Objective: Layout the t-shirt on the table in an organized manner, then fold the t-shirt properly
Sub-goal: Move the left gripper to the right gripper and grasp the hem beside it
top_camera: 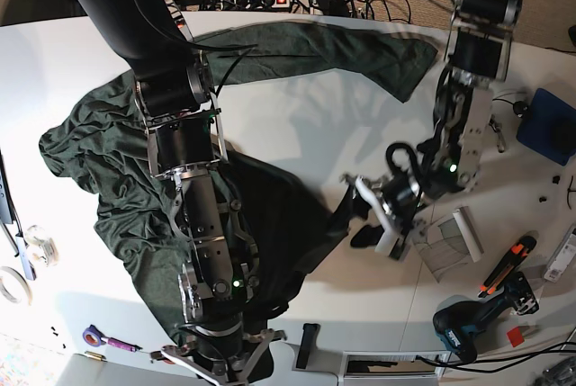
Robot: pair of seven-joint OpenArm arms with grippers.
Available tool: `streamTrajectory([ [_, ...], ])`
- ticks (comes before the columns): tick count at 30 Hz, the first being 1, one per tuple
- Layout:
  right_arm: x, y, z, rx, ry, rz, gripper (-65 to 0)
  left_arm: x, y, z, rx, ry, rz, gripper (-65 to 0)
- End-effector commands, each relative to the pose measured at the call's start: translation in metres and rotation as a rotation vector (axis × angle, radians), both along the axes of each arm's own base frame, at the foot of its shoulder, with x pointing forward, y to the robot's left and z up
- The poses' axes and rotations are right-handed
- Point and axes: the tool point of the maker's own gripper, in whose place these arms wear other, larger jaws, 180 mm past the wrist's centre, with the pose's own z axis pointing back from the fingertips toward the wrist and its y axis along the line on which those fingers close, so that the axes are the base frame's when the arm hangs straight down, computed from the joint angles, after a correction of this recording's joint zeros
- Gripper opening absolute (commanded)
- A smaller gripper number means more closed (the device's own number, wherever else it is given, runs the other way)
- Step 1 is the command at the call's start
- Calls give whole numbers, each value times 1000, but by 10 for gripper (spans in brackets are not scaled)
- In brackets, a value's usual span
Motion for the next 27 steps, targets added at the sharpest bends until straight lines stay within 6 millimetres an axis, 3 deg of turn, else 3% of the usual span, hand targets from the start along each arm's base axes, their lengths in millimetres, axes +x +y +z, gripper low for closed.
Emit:
streamTrajectory([
  [1,3,-1,38,-1,-102,-8,-650,11,-5,19,-34,-45,-2,-343],
  [4,3,0,36,-1,-100,-6,-650,23,-13,8,-53,8,5,-344],
  [8,3,-1,36,0,-101,-9,-650,29,-38,-28,1,94,-39,-344],
  [11,0,-15,42,-1,-140,-85,-650,28,-59,-42,91,84,-107,-343],
  [15,-6,-35,52,-39,-203,-197,-650,31,-78,-32,141,38,-168,-344],
  [18,-9,-41,53,-50,-220,-233,-650,41,-78,-20,140,14,-152,-343],
  [27,-22,-53,21,-125,-192,-307,-650,71,-73,20,149,-71,-107,-344],
])
